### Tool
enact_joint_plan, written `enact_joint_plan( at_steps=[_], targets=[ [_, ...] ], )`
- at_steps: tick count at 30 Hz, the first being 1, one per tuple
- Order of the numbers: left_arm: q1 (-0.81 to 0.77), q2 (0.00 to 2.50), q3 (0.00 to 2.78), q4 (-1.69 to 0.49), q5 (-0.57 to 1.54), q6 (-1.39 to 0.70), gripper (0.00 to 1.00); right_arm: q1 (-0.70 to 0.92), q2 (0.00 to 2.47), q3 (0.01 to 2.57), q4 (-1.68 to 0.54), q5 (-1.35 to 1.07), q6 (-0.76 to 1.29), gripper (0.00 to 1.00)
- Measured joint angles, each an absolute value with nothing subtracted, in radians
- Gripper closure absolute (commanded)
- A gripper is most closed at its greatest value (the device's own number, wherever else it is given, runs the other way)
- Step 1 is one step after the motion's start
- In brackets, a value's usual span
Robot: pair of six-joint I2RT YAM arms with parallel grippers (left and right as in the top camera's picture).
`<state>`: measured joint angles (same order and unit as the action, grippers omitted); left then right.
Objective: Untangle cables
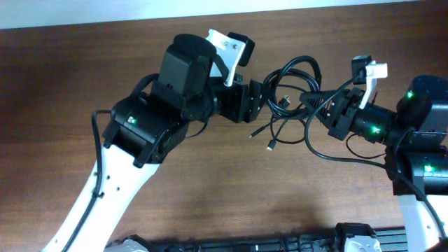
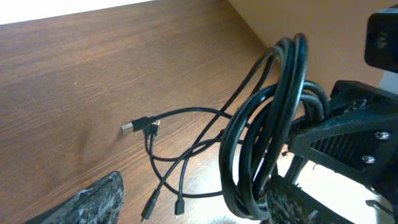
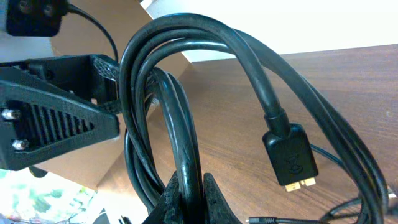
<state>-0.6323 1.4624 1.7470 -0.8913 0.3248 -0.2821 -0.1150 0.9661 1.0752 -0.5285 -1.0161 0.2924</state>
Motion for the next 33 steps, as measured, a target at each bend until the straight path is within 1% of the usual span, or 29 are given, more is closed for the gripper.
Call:
enact_joint_plan(
  at_steps=[16, 22, 24, 25, 26, 28, 29, 30, 31, 32, 33],
  targets=[
    [-0.645, 1.514, 1.747, -0.909, 0.295, -0.289, 0.27, -0.115, 0.966, 1.075, -0.515, -1.016, 0.292, 0.96],
    [-0.646, 1.541, 1.747, -0.913, 0.298, -0.289, 0.29, -0.115, 0.950, 1.075, -0.504, -1.016, 0.292, 0.96],
    [-0.647, 1.541, 1.747, -0.913, 0.299, -0.290, 0.34, -0.115, 0.945, 1.075, -0.497, -1.016, 0.293, 0.96],
    [-0.648, 1.541, 1.747, -0.914, 0.301, -0.292, 0.39, -0.115, 0.944, 1.075, -0.496, -1.016, 0.292, 0.96],
    [-0.648, 1.541, 1.747, -0.915, 0.304, -0.292, 0.42, -0.115, 0.944, 1.075, -0.496, -1.016, 0.293, 0.96],
    [-0.650, 1.541, 1.747, -0.920, 0.314, -0.294, 0.43, -0.115, 0.944, 1.075, -0.495, -1.016, 0.293, 0.96],
    [-0.652, 1.541, 1.747, -0.924, 0.316, -0.296, 0.49, -0.115, 0.944, 1.075, -0.492, -1.016, 0.292, 0.96],
    [-0.653, 1.541, 1.747, -0.929, 0.318, -0.296, 0.58, -0.115, 0.944, 1.075, -0.488, -1.016, 0.292, 0.96],
    [-0.653, 1.541, 1.747, -0.936, 0.323, -0.294, 0.64, -0.115, 0.944, 1.075, -0.477, -1.017, 0.293, 0.96],
    [-0.654, 1.541, 1.749, -0.944, 0.325, -0.290, 0.67, -0.115, 0.944, 1.074, -0.466, -1.019, 0.292, 0.96],
    [-0.654, 1.541, 1.751, -0.955, 0.327, -0.279, 0.69, -0.115, 0.944, 1.074, -0.455, -1.021, 0.293, 0.96]
  ],
)
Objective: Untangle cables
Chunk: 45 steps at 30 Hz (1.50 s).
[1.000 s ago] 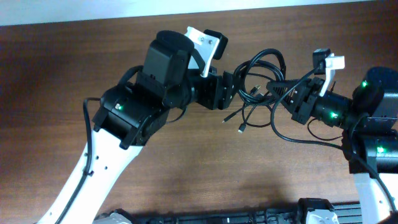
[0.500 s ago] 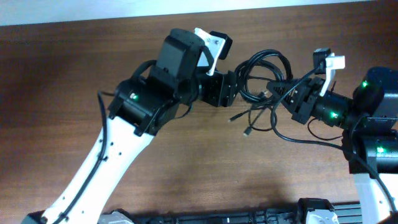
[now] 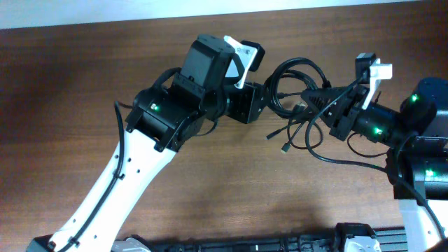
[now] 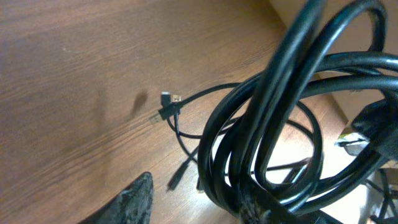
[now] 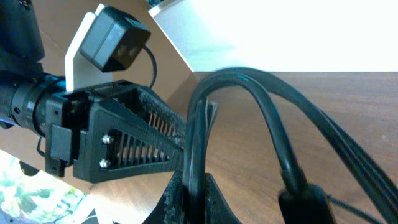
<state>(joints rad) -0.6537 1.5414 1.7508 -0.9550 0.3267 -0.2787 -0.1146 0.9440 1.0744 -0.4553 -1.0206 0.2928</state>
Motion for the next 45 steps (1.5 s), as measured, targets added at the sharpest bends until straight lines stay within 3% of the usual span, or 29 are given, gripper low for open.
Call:
enact_joint_plan(
  at_steps=[17, 26, 30, 38, 42, 45],
  targets=[
    [-0.657, 1.541, 1.753, -0.958, 0.407, -0.134, 0.63, -0.116, 0.943, 1.074, -0.397, -1.048, 0.293, 0.96],
    [-0.719, 1.573, 1.753, -0.924, 0.364, -0.154, 0.66, -0.119, 0.937, 1.074, -0.336, -1.110, 0.292, 0.96],
    [-0.720, 1.575, 1.753, -0.924, 0.358, -0.161, 0.72, -0.119, 0.937, 1.074, -0.336, -1.110, 0.292, 0.96],
    [-0.720, 1.575, 1.753, -0.925, 0.348, -0.165, 0.72, -0.119, 0.937, 1.074, -0.347, -1.089, 0.292, 0.96],
    [-0.720, 1.575, 1.753, -0.929, 0.330, -0.168, 0.78, -0.119, 0.937, 1.074, -0.364, -1.063, 0.292, 0.96],
    [-0.723, 1.570, 1.753, -0.947, 0.278, -0.210, 0.73, -0.119, 0.937, 1.073, -0.366, -1.055, 0.293, 0.96]
  ],
)
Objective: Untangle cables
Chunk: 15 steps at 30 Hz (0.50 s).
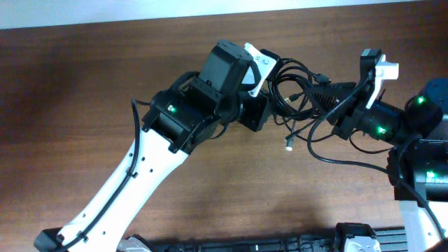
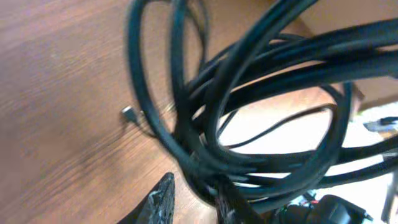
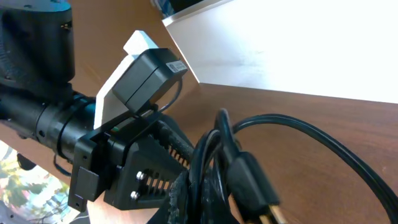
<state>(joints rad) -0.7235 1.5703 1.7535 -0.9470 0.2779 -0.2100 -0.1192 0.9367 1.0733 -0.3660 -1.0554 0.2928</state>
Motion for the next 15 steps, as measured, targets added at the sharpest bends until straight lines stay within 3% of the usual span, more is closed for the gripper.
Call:
enact_joint_plan(
  at_steps=[9, 15],
  targets=[
    [-0.726, 1.559, 1.753, -0.966, 0.194, -0.304, 0.61, -0.119, 0.937, 1.073, -0.299, -1.055, 0.292, 0.96],
    [-0.726, 1.559, 1.753, -0.939, 0.184, -0.350, 0.59, -0.119, 0.937, 1.073, -0.265, -1.064, 0.292, 0.96]
  ],
)
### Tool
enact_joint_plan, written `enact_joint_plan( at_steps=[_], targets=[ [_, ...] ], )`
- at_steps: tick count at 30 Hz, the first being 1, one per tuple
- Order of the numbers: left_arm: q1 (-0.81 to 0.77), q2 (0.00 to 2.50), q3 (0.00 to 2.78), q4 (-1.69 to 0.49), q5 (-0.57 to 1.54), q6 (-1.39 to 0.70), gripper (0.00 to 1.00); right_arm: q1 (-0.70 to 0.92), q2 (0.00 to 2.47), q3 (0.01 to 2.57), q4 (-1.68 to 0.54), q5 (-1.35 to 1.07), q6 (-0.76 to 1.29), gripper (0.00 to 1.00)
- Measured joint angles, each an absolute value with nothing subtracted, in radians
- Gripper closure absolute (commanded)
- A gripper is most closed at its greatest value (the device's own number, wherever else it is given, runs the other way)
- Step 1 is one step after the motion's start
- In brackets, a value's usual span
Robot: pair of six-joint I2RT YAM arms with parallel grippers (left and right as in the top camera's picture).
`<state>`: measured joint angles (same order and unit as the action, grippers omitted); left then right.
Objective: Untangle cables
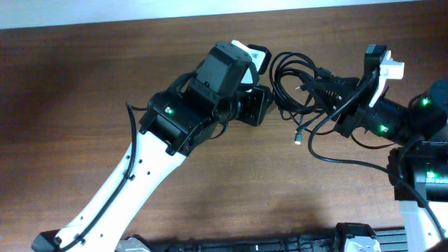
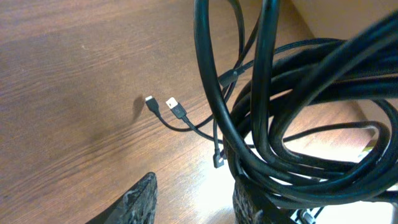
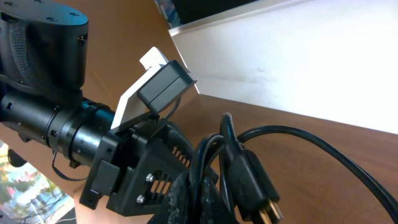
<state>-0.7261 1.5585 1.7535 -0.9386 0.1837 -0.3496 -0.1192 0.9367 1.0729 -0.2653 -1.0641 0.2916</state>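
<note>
A tangle of black cables (image 1: 292, 70) hangs between my two grippers near the table's far edge. My right gripper (image 1: 325, 89) is shut on a few thick strands (image 3: 202, 168), and a flat plug (image 3: 249, 186) lies beside its fingers (image 3: 186, 196). My left gripper (image 1: 264, 105) is open at the bundle's left side. In the left wrist view its fingers (image 2: 140, 196) stand wide apart, and the thick loops (image 2: 280, 112) rest against the right-hand one. Thin leads end in small plugs (image 2: 176, 107) hanging over the wood.
A brown wooden table (image 1: 84, 84) carries everything. A thin cable loop (image 1: 336, 155) trails down to the right arm's base. A pale wall edge (image 1: 140, 10) runs along the far side. The left arm's white link (image 1: 133, 182) crosses the table's middle.
The left fingers stand wider apart than before. The bundle and my right gripper sit slightly further right and toward the far edge. The hanging plug end has shifted right too.
At first the bundle hung mid-table between both grippers, the right one shut on thick strands. Later the left arm stood further right with the loops against its finger. The bundle has since ended up closer to the far edge, its thin leads dangling below.
</note>
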Motion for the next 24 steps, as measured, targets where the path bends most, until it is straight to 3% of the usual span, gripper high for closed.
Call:
enact_joint_plan(
  at_steps=[19, 22, 24],
  targets=[
    [-0.726, 1.559, 1.753, -0.862, 0.182, -0.364, 0.56, -0.119, 0.937, 1.073, -0.245, -1.090, 0.292, 0.96],
    [-0.726, 1.559, 1.753, -0.854, 0.183, -0.366, 0.80, -0.119, 0.937, 1.073, -0.245, -1.091, 0.292, 0.96],
    [-0.727, 1.559, 1.753, -0.847, 0.188, -0.359, 0.81, -0.119, 0.938, 1.073, -0.247, -1.090, 0.292, 0.96]
  ],
)
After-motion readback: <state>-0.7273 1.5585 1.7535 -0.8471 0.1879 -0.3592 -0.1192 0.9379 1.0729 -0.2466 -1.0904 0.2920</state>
